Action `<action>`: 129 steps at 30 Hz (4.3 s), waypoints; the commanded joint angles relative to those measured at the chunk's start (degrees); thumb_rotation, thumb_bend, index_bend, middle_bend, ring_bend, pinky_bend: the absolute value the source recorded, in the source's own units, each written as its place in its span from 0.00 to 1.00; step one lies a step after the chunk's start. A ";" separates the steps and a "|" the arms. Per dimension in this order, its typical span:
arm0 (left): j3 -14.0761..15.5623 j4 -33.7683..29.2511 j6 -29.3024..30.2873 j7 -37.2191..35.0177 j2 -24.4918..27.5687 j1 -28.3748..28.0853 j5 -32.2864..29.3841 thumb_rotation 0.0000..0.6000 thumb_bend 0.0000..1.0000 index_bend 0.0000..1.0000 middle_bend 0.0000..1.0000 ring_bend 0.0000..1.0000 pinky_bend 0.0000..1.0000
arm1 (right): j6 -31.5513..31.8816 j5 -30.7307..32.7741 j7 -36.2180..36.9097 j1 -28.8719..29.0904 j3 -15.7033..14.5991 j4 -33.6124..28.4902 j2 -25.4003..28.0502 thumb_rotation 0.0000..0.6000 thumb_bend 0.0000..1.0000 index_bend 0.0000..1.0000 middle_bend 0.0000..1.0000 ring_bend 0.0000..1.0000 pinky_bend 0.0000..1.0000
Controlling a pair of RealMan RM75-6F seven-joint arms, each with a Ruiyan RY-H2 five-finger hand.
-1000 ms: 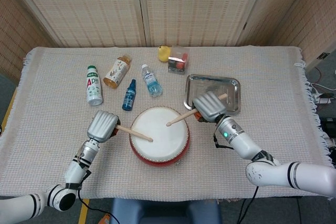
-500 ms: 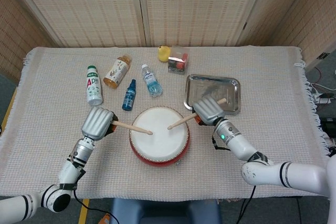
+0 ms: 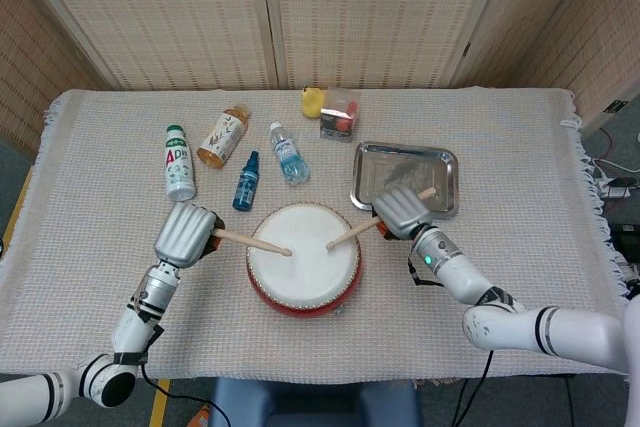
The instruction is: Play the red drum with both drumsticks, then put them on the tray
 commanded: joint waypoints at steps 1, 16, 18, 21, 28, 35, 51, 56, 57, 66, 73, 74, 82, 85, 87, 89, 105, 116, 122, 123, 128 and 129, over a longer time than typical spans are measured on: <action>-0.84 -2.60 1.60 -2.00 2.04 0.74 1.58 1.00 0.53 1.00 1.00 1.00 1.00 | 0.52 3.02 -3.48 1.34 -1.58 1.93 -2.69 1.00 1.00 1.00 0.98 1.00 1.00; 1.89 7.94 -3.86 2.88 -6.27 -1.64 -2.53 1.00 0.53 1.00 1.00 1.00 1.00 | 3.81 -3.40 4.46 -2.17 3.36 -6.79 5.15 1.00 1.00 1.00 0.98 1.00 1.00; 1.05 5.39 -1.71 1.24 -4.30 -0.95 -1.23 1.00 0.53 1.00 1.00 1.00 1.00 | 1.96 -1.97 3.54 -1.59 2.23 -3.99 3.10 1.00 1.00 1.00 0.98 1.00 1.00; 0.02 1.37 0.84 -0.58 -1.27 -0.06 0.52 1.00 0.53 1.00 1.00 1.00 1.00 | -0.21 0.11 1.16 -0.61 0.17 0.52 -0.35 1.00 1.00 1.00 0.98 1.00 1.00; -0.39 -1.42 1.08 -1.67 0.51 0.04 1.19 1.00 0.53 1.00 1.00 1.00 1.00 | 0.24 2.60 -0.77 0.12 -0.37 3.14 -2.85 1.00 1.00 1.00 0.98 1.00 1.00; 2.39 7.30 -5.36 2.99 -6.17 -2.38 -2.58 1.00 0.53 1.00 1.00 1.00 1.00 | 4.63 -3.37 5.21 -2.29 4.54 -6.64 4.52 1.00 1.00 1.00 0.98 1.00 1.00; -0.99 -2.64 3.68 -4.62 2.98 1.99 1.07 1.00 0.53 1.00 1.00 1.00 1.00 | -1.40 3.92 -3.02 1.39 -1.49 4.07 -4.09 1.00 1.00 1.00 0.98 1.00 1.00; -0.90 -2.78 2.80 -5.64 3.48 1.98 0.85 1.00 0.53 1.00 1.00 1.00 1.00 | 0.51 2.93 -0.92 0.46 -0.13 2.94 -3.81 1.00 1.00 1.00 0.98 1.00 1.00; -0.71 -2.37 2.29 -5.61 3.08 1.78 0.69 1.00 0.53 1.00 1.00 1.00 1.00 | 1.08 2.09 -0.04 0.11 0.45 1.91 -3.04 1.00 1.00 1.00 0.98 1.00 1.00; 2.05 4.09 -3.43 -1.88 -3.59 -0.71 -1.28 1.00 0.53 1.00 1.00 1.00 1.00 | 4.52 -3.85 5.87 -2.64 4.14 -5.91 3.62 1.00 1.00 1.00 0.98 1.00 1.00; 0.73 5.48 -0.93 -4.56 -3.87 0.43 -1.55 1.00 0.53 1.00 1.00 1.00 1.00 | 3.65 -2.74 9.47 -4.85 4.69 -4.36 7.21 1.00 1.00 1.00 0.98 1.00 1.00; 0.37 4.72 -0.22 -5.79 -2.92 0.83 -1.13 1.00 0.53 1.00 1.00 1.00 1.00 | 2.96 -2.07 9.74 -4.82 4.58 -2.94 6.73 1.00 1.00 1.00 0.98 1.00 1.00; -1.19 0.01 3.17 -12.03 3.64 3.82 -0.03 1.00 0.53 1.00 1.00 1.00 1.00 | -5.22 1.32 14.12 -3.91 4.33 16.07 -2.69 1.00 1.00 1.00 0.98 1.00 1.00; -1.13 -0.43 3.48 -13.11 4.85 4.59 -0.10 1.00 0.53 1.00 1.00 1.00 1.00 | -8.62 0.73 17.04 -3.67 4.89 24.24 -7.11 1.00 0.97 1.00 0.98 1.00 1.00; -1.08 -0.55 3.55 -13.37 5.32 4.89 -0.15 1.00 0.53 1.00 1.00 1.00 1.00 | -10.52 -0.20 18.87 -3.51 5.33 28.96 -9.68 1.00 0.91 1.00 0.98 1.00 1.00; -1.00 -0.71 3.44 -13.62 5.77 5.16 -0.34 1.00 0.53 1.00 1.00 1.00 1.00 | -12.32 -1.70 20.90 -3.34 5.81 34.15 -12.54 1.00 0.81 1.00 0.98 1.00 1.00; -1.01 -1.30 2.26 -14.84 7.25 5.96 -1.73 1.00 0.53 1.00 1.00 1.00 1.00 | -23.63 -10.37 33.46 -0.48 10.19 60.74 -26.60 1.00 0.06 0.61 0.41 0.40 0.51; -1.16 -0.80 2.18 -16.03 7.52 6.31 -1.80 1.00 0.53 1.00 1.00 1.00 1.00 | -25.64 -13.81 37.60 0.52 12.36 66.00 -29.21 1.00 0.00 0.24 0.18 0.15 0.32; -0.91 -0.99 2.34 -16.21 7.67 6.17 -0.36 1.00 0.53 1.00 1.00 1.00 1.00 | -21.15 -17.34 41.81 -1.23 13.81 58.24 -24.52 1.00 0.00 0.22 0.17 0.15 0.32; -0.87 -1.12 2.38 -16.05 7.66 6.08 -0.01 1.00 0.53 1.00 1.00 1.00 1.00 | -19.74 -18.41 42.37 -1.81 13.87 55.38 -22.73 1.00 0.00 0.22 0.17 0.15 0.33; -0.62 -2.07 2.25 -14.85 7.42 5.48 1.23 1.00 0.53 1.00 1.00 1.00 1.00 | -13.70 -21.48 41.93 -4.70 14.25 38.73 -12.82 1.00 0.00 0.21 0.17 0.16 0.34; -0.43 -2.38 1.97 -14.18 7.30 5.20 1.59 1.00 0.53 1.00 1.00 1.00 1.00 | -12.92 -21.16 40.75 -5.31 14.48 33.91 -9.90 1.00 0.00 0.21 0.17 0.17 0.37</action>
